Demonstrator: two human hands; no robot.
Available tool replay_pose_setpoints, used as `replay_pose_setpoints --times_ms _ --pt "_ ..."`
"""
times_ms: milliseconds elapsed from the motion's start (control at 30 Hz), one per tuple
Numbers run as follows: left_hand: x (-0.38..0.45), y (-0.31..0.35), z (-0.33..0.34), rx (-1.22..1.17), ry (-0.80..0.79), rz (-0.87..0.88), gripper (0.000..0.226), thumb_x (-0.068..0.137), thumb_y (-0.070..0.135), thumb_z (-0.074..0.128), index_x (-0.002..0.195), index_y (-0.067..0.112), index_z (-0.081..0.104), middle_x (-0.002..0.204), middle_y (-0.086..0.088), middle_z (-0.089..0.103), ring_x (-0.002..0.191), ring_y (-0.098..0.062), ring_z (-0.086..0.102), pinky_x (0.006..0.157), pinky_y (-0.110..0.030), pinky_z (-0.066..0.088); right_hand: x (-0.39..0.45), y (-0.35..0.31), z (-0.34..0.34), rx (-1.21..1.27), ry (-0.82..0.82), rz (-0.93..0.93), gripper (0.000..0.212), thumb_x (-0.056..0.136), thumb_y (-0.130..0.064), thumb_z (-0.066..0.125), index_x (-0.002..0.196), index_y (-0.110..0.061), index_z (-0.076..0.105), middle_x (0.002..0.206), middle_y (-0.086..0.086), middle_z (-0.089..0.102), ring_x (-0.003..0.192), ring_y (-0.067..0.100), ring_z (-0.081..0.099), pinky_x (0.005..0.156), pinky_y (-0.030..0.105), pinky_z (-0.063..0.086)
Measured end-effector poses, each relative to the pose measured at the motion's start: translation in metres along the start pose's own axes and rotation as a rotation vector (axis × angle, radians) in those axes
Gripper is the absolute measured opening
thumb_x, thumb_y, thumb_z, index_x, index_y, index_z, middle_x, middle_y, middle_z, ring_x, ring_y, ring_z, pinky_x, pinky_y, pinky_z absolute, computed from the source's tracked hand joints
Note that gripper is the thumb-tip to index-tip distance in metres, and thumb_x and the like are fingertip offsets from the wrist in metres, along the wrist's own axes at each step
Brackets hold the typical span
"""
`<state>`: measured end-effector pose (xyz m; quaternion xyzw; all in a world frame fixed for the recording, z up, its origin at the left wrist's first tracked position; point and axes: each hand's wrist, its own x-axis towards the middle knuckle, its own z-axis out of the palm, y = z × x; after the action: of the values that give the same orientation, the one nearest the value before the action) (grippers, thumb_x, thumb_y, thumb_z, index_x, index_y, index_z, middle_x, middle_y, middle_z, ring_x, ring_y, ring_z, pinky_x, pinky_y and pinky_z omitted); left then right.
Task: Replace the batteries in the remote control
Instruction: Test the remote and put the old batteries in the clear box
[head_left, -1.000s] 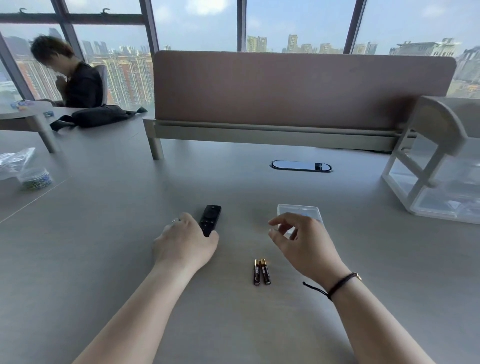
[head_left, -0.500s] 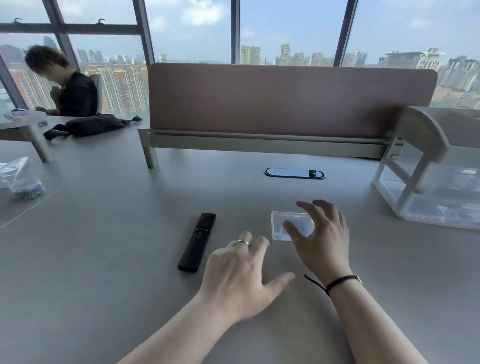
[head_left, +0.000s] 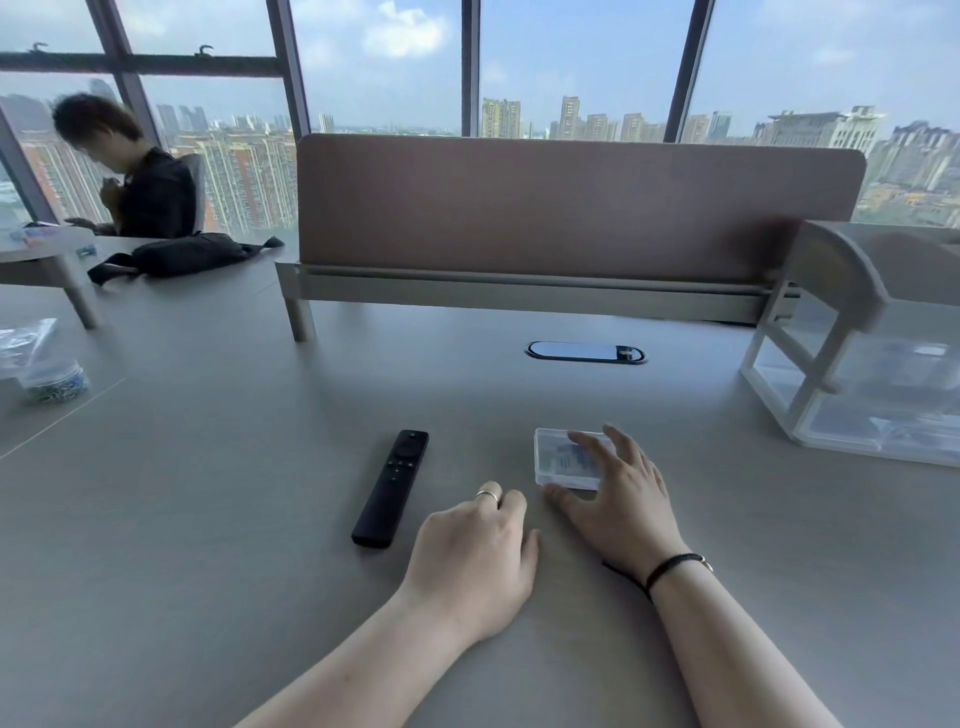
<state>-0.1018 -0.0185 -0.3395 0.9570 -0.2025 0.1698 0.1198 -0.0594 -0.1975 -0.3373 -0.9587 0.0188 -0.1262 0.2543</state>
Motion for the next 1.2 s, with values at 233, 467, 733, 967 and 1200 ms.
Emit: replay_pose_setpoints --times_ms 233,467,733,967,1200 --pt "0.005 -0.014 -0.003 -0.049 0.158 0.037 0.055 0.09 0.07 0.033 0.09 0.022 0.06 0.082 0.007 0.062 0.075 -0.019 0.062 0.061 -0.034 0.046 -0.003 -0.013 -0.001 -0.009 0.151 -0.169 0.064 0.081 -0.053 0.067 0.139 -0.036 0.047 0.156 -0.002 0.037 0.146 0.023 0.028 0.118 0.042 0.024" --pt "0.008 -0.029 -0.011 -0.072 0.219 -0.081 0.05 0.087 0.071 0.042 0.09 0.025 0.061 0.086 0.009 0.064 0.08 -0.017 0.063 0.07 -0.033 0.045 -0.011 -0.03 0.001 0.089 0.295 -0.311 0.032 0.082 -0.035 0.068 0.114 -0.029 0.068 0.122 -0.008 0.065 0.113 0.019 0.058 0.092 0.037 0.047" --pt "0.019 -0.087 -0.025 0.089 -0.067 -0.683 0.049 0.085 0.057 0.049 0.109 0.015 0.059 0.111 -0.009 0.062 0.102 -0.031 0.061 0.084 -0.038 0.045 -0.029 -0.052 0.008 0.197 0.08 -0.406 0.03 0.081 -0.059 0.06 0.089 -0.033 0.073 0.065 -0.015 0.059 0.056 -0.004 0.049 0.053 0.017 0.042" --pt "0.022 -0.08 -0.035 -0.427 0.082 -0.681 0.021 0.085 0.03 0.059 0.076 0.012 0.051 0.07 -0.004 0.061 0.064 -0.029 0.059 0.056 -0.035 0.045 -0.027 -0.051 0.008 0.296 0.09 -0.328 0.029 0.079 -0.058 0.062 0.078 -0.032 0.073 0.059 -0.013 0.058 0.059 0.008 0.055 0.053 0.027 0.048" --pt "0.018 -0.044 -0.054 -1.616 -0.038 -0.57 0.024 0.1 0.02 0.049 0.111 0.001 0.056 0.069 -0.014 0.058 0.043 -0.027 0.051 0.044 -0.031 0.044 -0.026 -0.058 0.001 0.642 0.011 -0.139 0.01 0.085 -0.036 0.073 0.076 -0.033 0.072 0.061 0.004 0.064 0.05 0.011 0.053 0.053 0.027 0.043"
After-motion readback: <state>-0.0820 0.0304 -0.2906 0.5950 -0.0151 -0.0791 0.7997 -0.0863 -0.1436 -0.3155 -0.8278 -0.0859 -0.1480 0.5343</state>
